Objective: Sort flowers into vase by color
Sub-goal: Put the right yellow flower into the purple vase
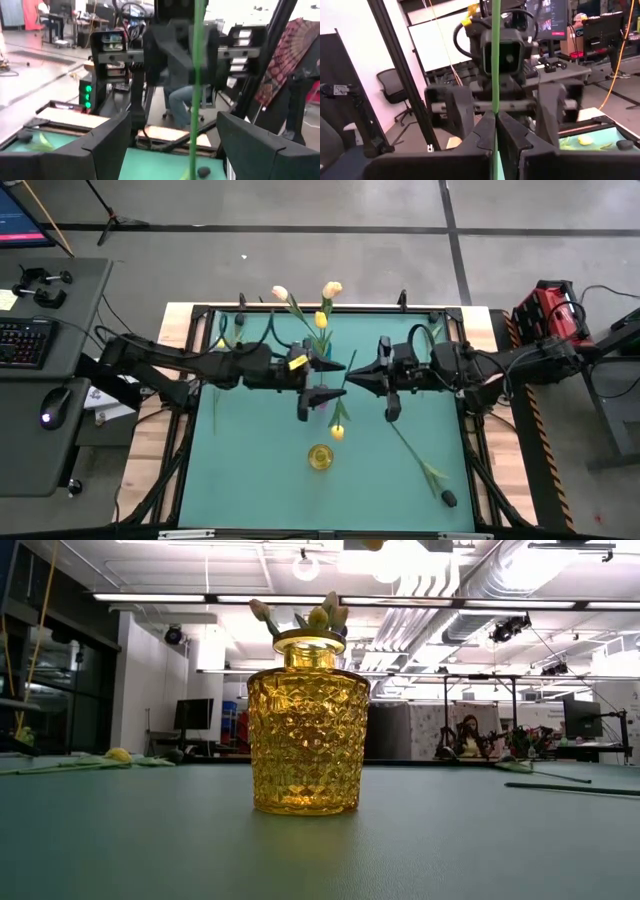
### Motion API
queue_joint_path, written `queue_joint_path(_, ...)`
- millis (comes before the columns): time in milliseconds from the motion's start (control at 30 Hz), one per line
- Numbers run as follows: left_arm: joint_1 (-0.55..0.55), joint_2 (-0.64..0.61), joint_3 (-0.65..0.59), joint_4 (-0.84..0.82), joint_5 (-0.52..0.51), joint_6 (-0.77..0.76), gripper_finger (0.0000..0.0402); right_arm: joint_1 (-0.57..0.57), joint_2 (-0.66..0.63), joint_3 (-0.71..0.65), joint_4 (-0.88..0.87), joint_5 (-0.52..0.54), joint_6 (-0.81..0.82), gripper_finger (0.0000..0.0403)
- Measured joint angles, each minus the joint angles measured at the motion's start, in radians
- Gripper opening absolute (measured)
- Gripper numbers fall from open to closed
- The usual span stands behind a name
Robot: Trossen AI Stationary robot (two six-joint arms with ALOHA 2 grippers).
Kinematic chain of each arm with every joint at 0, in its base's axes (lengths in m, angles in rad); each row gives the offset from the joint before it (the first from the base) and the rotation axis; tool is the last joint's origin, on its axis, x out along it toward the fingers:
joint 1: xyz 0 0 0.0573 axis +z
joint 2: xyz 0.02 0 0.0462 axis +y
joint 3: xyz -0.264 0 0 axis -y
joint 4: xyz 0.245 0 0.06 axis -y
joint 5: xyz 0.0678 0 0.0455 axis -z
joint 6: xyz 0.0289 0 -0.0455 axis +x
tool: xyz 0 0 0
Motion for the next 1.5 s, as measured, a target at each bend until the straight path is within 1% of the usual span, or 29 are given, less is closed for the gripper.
queue_joint_path(233, 0.027, 0.033, 0.011, -0.004, 0.1, -0.019, 0.0281, 0.0, 0.0, 0.0, 0.017, 0.002, -0.033, 0.0)
queue_joint_path(333, 0.026, 0.036, 0.011, -0.003, 0.124, -0.017, 0.0263, 0.0, 0.0, 0.0, 0.02, 0.007, -0.046, 0.0)
queue_joint_path(400, 0.024, 0.036, 0.011, -0.004, 0.126, -0.017, 0.0232, 0.0, 0.0, 0.0, 0.025, 0.02, -0.052, 0.0)
queue_joint_path(467, 0.023, 0.036, 0.011, -0.007, 0.126, -0.017, 0.0188, -0.002, 0.0, 0.0, 0.026, 0.031, -0.053, 0.0)
queue_joint_path(633, 0.023, 0.036, 0.011, -0.005, 0.126, -0.006, 0.0037, -0.011, 0.0, 0.0, 0.021, 0.03, -0.068, 0.0)
queue_joint_path(667, 0.024, 0.036, 0.011, -0.005, 0.126, 0.004, 0.0019, -0.011, 0.0, 0.0, 0.021, 0.03, -0.071, 0.0)
queue_joint_path(833, 0.024, 0.035, 0.011, -0.024, 0.115, 0.01, 0.0003, -0.011, 0.0, 0.0, 0.018, 0.032, -0.077, 0.0)
queue_joint_path(933, 0.025, 0.029, 0.011, -0.068, 0.078, 0.01, 0.0002, -0.011, -0.002, -0.001, 0.004, 0.062, -0.049, 0.0008)
queue_joint_path(1033, 0.038, 0.015, 0.01, -0.135, 0.06, -0.007, 0.0001, -0.011, -0.029, -0.001, -0.011, 0.1, -0.044, 0.0046)
queue_joint_path(1100, 0.053, -0.004, 0.009, -0.201, 0.055, -0.042, 0.0001, -0.011, -0.055, 0.0, -0.034, 0.121, -0.044, 0.0087)
queue_joint_path(1200, 0.078, -0.04, 0.01, -0.291, 0.05, -0.119, 0.0001, -0.011, -0.096, 0.0, -0.116, 0.149, -0.047, 0.016)
queue_joint_path(1267, 0.1, -0.054, 0.01, -0.351, 0.035, -0.225, 0.0001, -0.011, -0.12, 0.0, -0.18, 0.157, -0.065, 0.0206)
queue_joint_path(1367, 0.142, -0.06, 0.009, -0.414, 0.052, -0.467, 0.0, -0.01, -0.127, 0.001, -0.267, 0.155, -0.1, 0.0257)
queue_joint_path(1433, 0.169, -0.055, 0.009, -0.42, 0.118, -0.615, 0.0, -0.01, -0.108, 0.001, -0.312, 0.154, -0.141, 0.0273)
queue_joint_path(1500, 0.183, -0.043, 0.009, -0.397, 0.205, -0.72, 0.0, -0.01, -0.083, 0.001, -0.356, 0.163, -0.211, 0.0277)
